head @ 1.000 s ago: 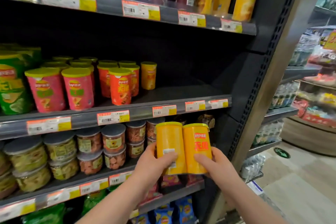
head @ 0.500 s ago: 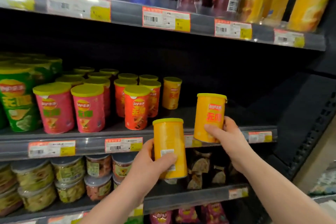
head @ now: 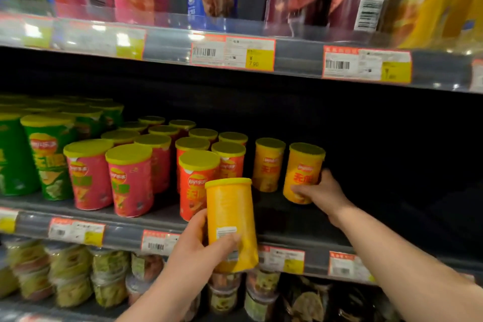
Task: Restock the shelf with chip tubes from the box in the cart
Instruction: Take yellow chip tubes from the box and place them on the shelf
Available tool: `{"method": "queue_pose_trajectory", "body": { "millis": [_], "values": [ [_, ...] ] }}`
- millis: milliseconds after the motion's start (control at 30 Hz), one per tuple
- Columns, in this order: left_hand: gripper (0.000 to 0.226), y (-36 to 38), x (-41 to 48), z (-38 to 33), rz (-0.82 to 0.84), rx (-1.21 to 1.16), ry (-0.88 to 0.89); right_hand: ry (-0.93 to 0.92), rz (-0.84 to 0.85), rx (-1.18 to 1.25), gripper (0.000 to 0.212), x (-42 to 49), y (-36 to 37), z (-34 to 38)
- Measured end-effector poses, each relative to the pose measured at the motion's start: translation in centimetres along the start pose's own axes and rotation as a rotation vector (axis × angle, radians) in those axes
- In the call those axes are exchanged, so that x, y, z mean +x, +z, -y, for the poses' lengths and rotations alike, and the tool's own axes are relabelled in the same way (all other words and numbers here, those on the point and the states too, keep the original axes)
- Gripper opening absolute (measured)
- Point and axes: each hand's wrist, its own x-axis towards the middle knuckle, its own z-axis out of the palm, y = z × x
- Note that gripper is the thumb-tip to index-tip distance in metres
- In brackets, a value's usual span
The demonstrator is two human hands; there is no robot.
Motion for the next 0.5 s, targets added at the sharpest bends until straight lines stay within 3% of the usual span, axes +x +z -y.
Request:
{"method": "queue_pose_trajectory", "body": {
  "millis": [100, 500],
  "values": [
    [0.058, 0.3, 0.4, -0.2, -0.021, -0.002, 0.035, 0.004, 0.013, 0.023, 0.067, 1.7, 0.2, -0.6],
    [0.079, 1.5, 1.3, -0.9, 0.002, -0.038, 0.112, 0.016, 0.046, -0.033, 0.075, 4.1, 0.5, -0.7]
  ]
}}
